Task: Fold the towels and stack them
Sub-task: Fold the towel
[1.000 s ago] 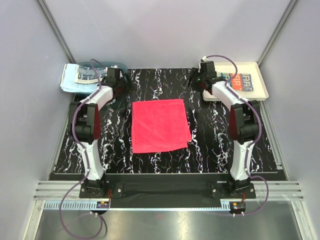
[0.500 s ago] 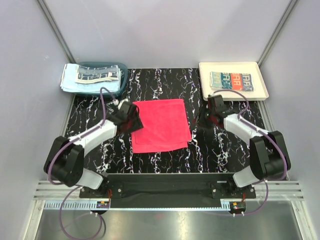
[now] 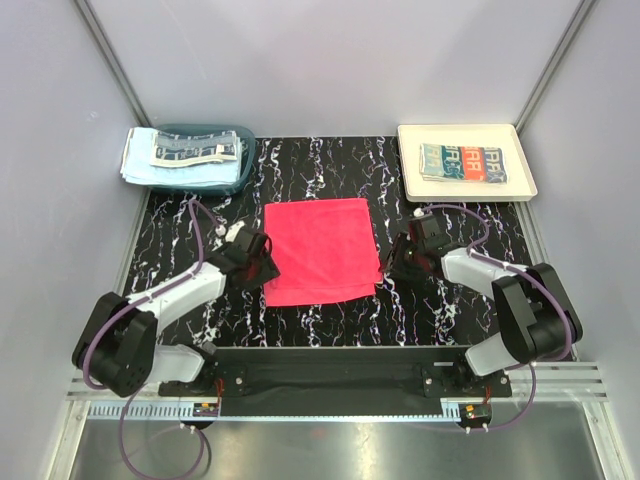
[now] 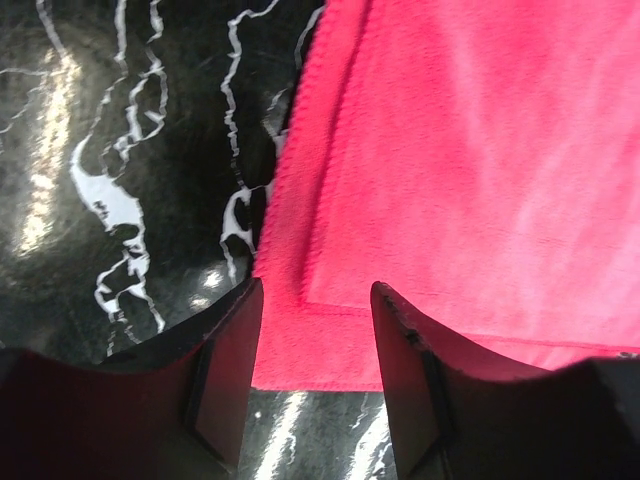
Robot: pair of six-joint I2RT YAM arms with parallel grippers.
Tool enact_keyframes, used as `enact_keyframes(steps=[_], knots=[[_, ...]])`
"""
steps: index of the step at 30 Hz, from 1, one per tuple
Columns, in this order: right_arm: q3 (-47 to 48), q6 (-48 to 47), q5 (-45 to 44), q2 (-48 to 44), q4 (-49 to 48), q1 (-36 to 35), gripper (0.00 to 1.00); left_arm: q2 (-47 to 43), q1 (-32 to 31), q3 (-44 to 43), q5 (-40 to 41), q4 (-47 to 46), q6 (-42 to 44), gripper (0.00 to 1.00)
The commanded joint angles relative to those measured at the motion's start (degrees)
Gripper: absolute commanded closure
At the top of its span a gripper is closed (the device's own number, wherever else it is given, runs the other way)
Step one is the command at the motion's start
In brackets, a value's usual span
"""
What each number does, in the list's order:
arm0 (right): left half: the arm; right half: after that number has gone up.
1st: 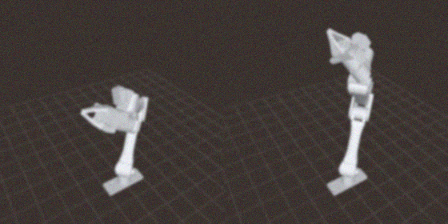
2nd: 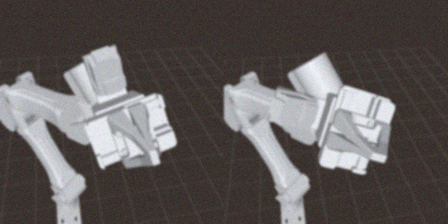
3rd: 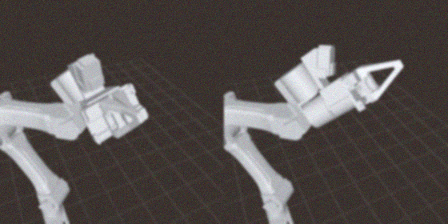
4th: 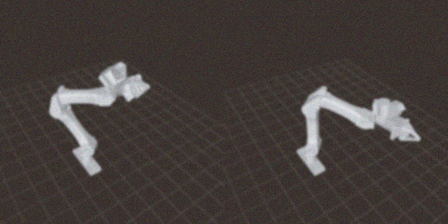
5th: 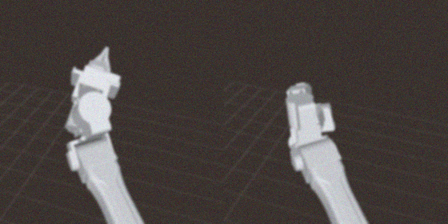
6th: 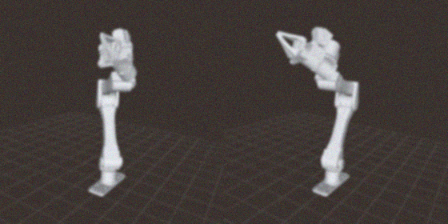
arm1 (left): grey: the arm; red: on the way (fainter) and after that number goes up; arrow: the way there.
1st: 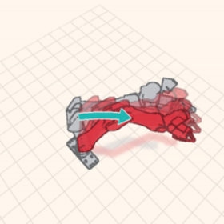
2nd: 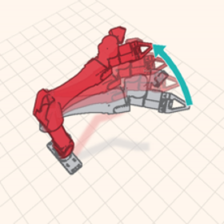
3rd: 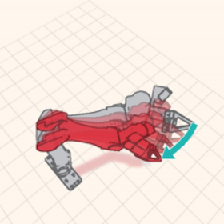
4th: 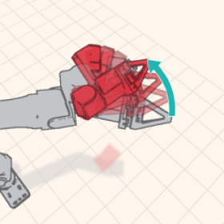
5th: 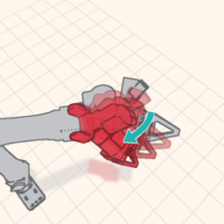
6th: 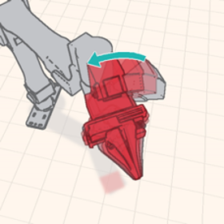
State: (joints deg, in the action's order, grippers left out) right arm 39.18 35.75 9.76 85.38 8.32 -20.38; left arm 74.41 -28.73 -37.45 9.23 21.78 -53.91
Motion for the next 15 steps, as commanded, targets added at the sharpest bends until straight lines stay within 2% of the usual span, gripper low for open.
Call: enact_keyframes(steps=[1,7,15], knots=[[-0.9,1.6,0.8,1.1,-4.7,-0.7,0.56,0.7,-0.6,0.4,-0.5,-4.9,-1.2,0.49],[-1.5,2.4,1.0,1.9,-6.3,-0.9,0.59,1.8,-1.1,1.6,-1.1,-5.9,-1.3,0.55],[-2.4,3.0,0.8,1.1,-6.6,-1.5,0.6,1.4,-1.4,2.9,-0.7,-6.0,-1.7,0.58]])
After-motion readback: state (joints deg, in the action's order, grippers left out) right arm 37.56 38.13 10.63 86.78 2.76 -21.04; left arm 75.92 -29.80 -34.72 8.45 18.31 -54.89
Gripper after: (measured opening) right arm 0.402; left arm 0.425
